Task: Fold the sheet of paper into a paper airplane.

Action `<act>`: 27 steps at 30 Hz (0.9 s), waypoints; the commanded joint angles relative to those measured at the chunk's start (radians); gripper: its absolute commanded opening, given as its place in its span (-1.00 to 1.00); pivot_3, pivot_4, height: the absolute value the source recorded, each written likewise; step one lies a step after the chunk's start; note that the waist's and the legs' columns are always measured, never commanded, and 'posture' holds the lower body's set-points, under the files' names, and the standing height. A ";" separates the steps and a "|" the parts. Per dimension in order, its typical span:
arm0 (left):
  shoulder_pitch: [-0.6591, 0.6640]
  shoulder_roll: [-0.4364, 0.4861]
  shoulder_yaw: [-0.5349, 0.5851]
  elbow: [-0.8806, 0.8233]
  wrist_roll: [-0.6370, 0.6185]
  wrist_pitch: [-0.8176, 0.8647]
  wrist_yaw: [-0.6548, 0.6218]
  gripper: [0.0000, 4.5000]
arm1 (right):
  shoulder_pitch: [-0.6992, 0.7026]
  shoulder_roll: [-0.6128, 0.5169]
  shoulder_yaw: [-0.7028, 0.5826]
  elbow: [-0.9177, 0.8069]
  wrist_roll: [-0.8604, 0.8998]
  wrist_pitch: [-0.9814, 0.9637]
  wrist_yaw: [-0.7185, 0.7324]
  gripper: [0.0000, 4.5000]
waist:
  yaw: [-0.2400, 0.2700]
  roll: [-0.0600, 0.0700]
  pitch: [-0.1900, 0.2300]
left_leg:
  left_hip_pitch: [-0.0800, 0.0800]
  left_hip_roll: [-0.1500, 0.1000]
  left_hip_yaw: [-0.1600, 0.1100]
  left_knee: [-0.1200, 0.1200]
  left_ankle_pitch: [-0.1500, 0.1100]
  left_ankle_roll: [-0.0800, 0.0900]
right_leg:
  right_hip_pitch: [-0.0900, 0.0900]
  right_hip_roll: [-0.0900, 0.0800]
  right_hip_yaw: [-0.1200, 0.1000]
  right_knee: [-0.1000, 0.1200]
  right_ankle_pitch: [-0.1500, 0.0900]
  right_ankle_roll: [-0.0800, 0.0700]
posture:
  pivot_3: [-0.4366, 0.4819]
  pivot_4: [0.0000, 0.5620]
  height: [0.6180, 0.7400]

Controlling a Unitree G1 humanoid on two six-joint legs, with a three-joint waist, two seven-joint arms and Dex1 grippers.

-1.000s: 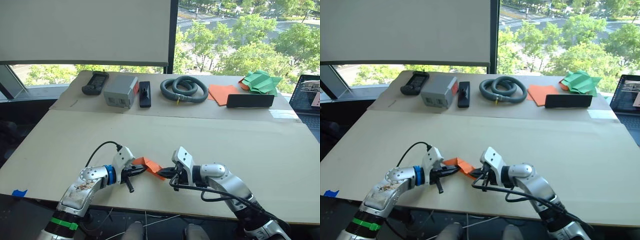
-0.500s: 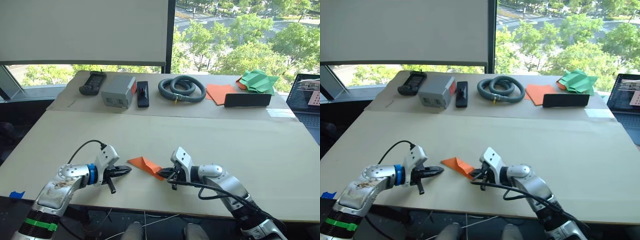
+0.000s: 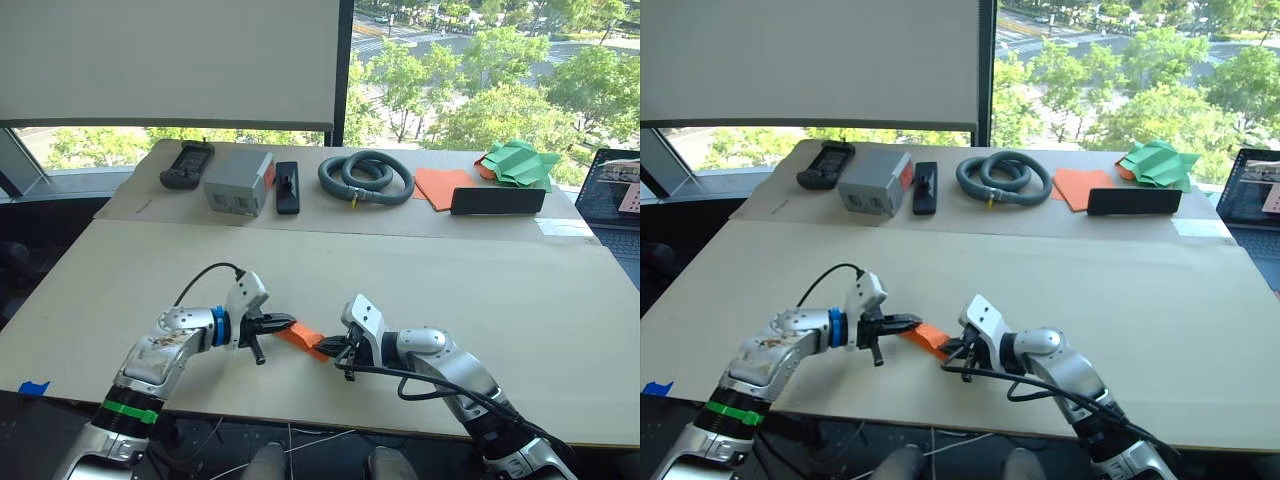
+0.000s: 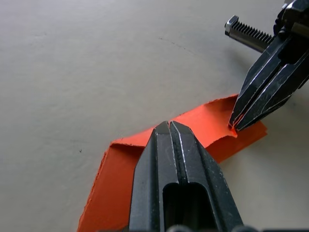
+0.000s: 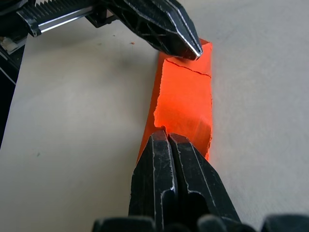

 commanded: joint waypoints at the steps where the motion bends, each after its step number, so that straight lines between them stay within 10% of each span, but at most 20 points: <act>1: -0.009 -0.006 -0.001 0.013 0.019 -0.040 -0.008 -1.00 | 0.006 -0.002 0.016 -0.004 -0.025 -0.001 -0.016 -0.98 | 0.003 0.000 0.000 | 0.000 0.000 0.000 0.000 0.000 0.000 | 0.000 0.000 0.000 0.000 0.000 0.000 | -0.05 -0.47 0.38; 3: -0.010 -0.012 -0.010 0.024 0.029 -0.051 -0.010 -1.00 | 0.004 0.008 -0.006 -0.031 -0.010 0.007 -0.022 -0.98 | 0.003 0.000 0.000 | 0.000 0.000 0.000 0.000 0.000 0.000 | 0.000 -0.001 0.000 0.000 0.000 0.000 | -0.05 -0.47 0.38; 11: -0.008 -0.036 -0.031 0.024 0.045 -0.058 -0.012 -1.00 | -0.046 0.054 -0.175 -0.192 0.176 0.177 -0.052 0.18 | 0.008 -0.001 0.003 | -0.002 0.000 0.000 0.000 0.000 0.000 | 0.000 -0.001 0.000 0.000 0.000 0.000 | -0.05 -0.47 0.38; 16: 0.005 -0.043 -0.046 0.032 0.065 -0.067 -0.016 -1.00 | -0.117 0.078 -0.171 -0.184 0.173 0.254 -0.123 0.18 | 0.009 0.000 0.003 | -0.001 0.000 0.000 0.000 0.000 0.000 | 0.000 -0.001 -0.001 0.000 0.000 0.000 | -0.05 -0.47 0.38; 23: 0.011 -0.048 -0.058 0.035 0.074 -0.076 -0.011 -1.00 | -0.160 0.066 -0.012 -0.077 0.024 0.212 -0.180 -0.99 | 0.010 0.000 0.003 | -0.002 -0.001 0.000 0.000 0.000 0.000 | 0.000 -0.001 0.000 -0.001 0.000 0.000 | -0.05 -0.47 0.38; 27: 0.012 -0.047 -0.061 0.034 0.077 -0.075 -0.012 -1.00 | -0.175 0.077 0.036 -0.034 -0.019 0.195 -0.182 -0.99 | 0.009 0.000 0.003 | -0.001 -0.001 0.000 0.000 0.000 0.000 | 0.000 -0.001 -0.001 0.000 0.000 0.000 | -0.05 -0.47 0.38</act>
